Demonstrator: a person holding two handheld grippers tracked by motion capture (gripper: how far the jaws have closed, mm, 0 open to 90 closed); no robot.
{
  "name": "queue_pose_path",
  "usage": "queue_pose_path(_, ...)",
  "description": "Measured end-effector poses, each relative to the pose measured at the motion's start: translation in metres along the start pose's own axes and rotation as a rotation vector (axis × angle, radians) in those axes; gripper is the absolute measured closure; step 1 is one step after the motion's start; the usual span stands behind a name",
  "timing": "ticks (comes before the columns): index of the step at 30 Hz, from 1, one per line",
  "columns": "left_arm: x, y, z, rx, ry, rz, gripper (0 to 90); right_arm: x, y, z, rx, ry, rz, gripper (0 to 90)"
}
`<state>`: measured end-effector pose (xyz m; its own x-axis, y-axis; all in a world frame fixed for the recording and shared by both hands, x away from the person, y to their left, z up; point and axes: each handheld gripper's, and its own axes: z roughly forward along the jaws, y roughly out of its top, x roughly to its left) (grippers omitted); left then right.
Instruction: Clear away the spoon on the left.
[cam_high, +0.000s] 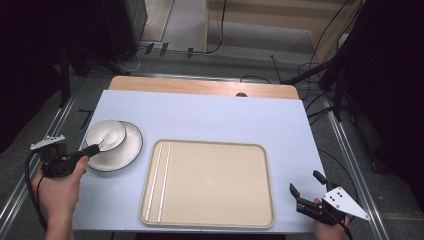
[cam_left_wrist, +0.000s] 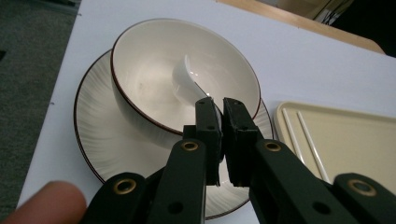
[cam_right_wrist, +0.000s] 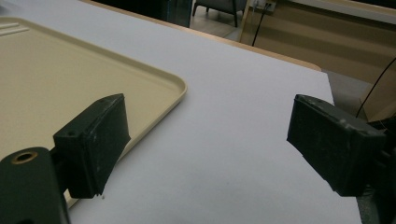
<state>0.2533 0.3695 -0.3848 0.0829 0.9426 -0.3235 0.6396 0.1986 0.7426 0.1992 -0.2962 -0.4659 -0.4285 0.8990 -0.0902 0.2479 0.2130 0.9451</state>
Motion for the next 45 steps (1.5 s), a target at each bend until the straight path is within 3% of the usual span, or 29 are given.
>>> queue_pose_path(22,-0.028,0.01,-0.025,-0.099,-0.087,0.059,86.6,0.0,-0.001,-0.001,-0.004,-0.005,0.006,13.0)
queue_pose_path(45,-0.067,0.007,-0.018,-0.096,-0.205,0.128,86.6,0.0,-0.001,-0.001,-0.004,-0.005,0.005,13.0)
